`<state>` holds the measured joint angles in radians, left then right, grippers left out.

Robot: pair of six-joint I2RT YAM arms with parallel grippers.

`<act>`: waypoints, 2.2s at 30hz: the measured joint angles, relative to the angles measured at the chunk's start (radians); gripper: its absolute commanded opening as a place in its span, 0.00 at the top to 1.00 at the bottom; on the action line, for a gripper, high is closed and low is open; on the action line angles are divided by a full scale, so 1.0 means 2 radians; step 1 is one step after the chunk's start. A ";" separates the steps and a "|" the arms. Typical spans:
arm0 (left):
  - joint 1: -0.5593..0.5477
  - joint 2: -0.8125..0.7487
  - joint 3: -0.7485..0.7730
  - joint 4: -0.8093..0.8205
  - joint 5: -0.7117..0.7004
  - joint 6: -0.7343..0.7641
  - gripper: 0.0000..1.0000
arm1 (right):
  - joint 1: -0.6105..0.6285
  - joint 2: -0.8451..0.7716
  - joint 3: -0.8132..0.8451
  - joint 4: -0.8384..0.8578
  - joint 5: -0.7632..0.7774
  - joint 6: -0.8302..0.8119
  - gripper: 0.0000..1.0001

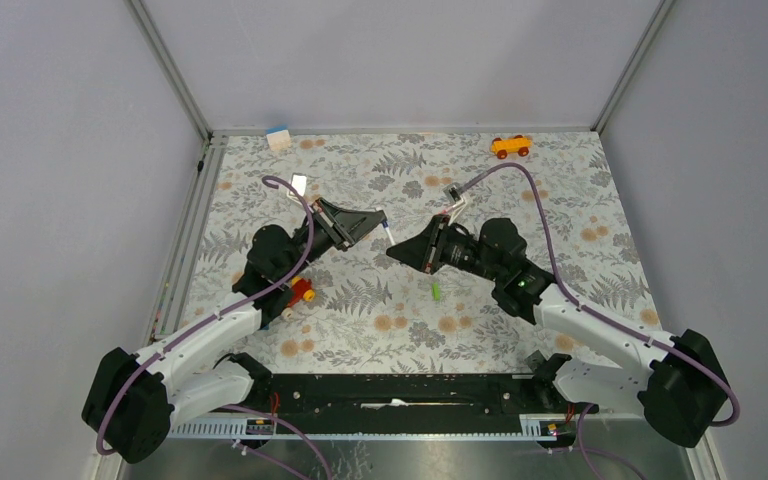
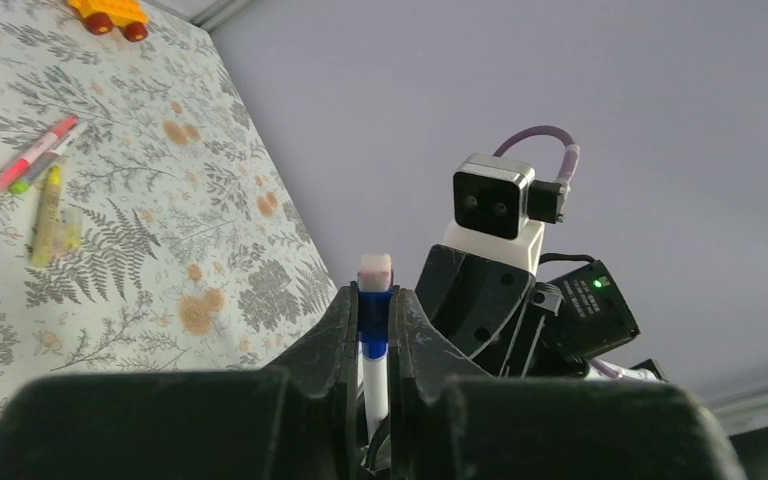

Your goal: Insert the pens into the pen caps

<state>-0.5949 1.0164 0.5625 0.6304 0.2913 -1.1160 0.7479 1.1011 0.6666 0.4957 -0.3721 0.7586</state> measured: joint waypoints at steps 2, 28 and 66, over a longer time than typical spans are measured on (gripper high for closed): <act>0.000 0.000 0.000 -0.005 -0.009 0.001 1.00 | 0.002 0.006 0.014 -0.025 0.008 0.000 1.00; -0.004 0.010 0.000 -0.099 -0.060 -0.018 1.00 | 0.016 0.065 0.131 -0.261 0.064 0.055 1.00; -0.023 0.040 0.026 -0.189 -0.117 -0.045 1.00 | 0.031 0.130 0.197 -0.363 0.122 -0.017 1.00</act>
<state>-0.6411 1.0966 0.6140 0.2516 0.0566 -1.2057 0.8097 1.3621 1.0615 -0.2302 -0.1287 0.7246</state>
